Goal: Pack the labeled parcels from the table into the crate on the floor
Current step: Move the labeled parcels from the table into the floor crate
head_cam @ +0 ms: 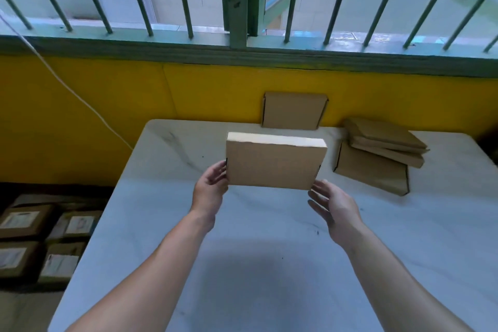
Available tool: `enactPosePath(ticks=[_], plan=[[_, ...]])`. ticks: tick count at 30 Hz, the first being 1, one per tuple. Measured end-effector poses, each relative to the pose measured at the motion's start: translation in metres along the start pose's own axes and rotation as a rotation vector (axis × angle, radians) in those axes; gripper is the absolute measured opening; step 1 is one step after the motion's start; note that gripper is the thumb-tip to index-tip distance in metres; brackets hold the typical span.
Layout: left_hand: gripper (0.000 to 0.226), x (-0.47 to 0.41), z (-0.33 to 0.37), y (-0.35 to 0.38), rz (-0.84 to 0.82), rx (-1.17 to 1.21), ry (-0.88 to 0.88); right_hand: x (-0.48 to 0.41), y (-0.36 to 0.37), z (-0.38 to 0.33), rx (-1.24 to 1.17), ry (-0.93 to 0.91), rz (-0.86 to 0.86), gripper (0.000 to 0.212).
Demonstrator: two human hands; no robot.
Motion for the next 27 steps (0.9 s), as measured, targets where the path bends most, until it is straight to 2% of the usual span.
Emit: enactPosePath(ticks=[7, 11, 18, 24, 27], plan=[[0.030, 0.019, 0.004, 0.005, 0.047, 0.248, -0.063, 0.009, -0.003, -0.015, -0.141, 0.020, -0.059, 0.024], [0.029, 0.028, 0.014, 0.023, -0.050, 0.338, -0.098, 0.011, -0.002, -0.024, -0.127, 0.012, -0.125, 0.027], [0.028, 0.040, 0.027, 0.033, -0.011, 0.416, -0.016, 0.014, 0.001, -0.040, -0.207, -0.118, -0.243, 0.030], [0.030, 0.051, 0.040, 0.033, -0.041, 0.477, 0.097, 0.017, 0.004, -0.056, -0.289, -0.238, -0.320, 0.033], [0.032, 0.054, 0.042, 0.034, -0.086, 0.520, 0.100, 0.019, 0.005, -0.067, -0.320, -0.291, -0.367, 0.035]])
Point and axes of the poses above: each hand's wrist, its own x-axis away from the middle knuckle, its own y-axis out of the palm, z = x × y, the point moved 3 cm from there along -x, towards the middle knuckle, and after that the axes turned 2 degrees about -y, right-handed, at the moved point
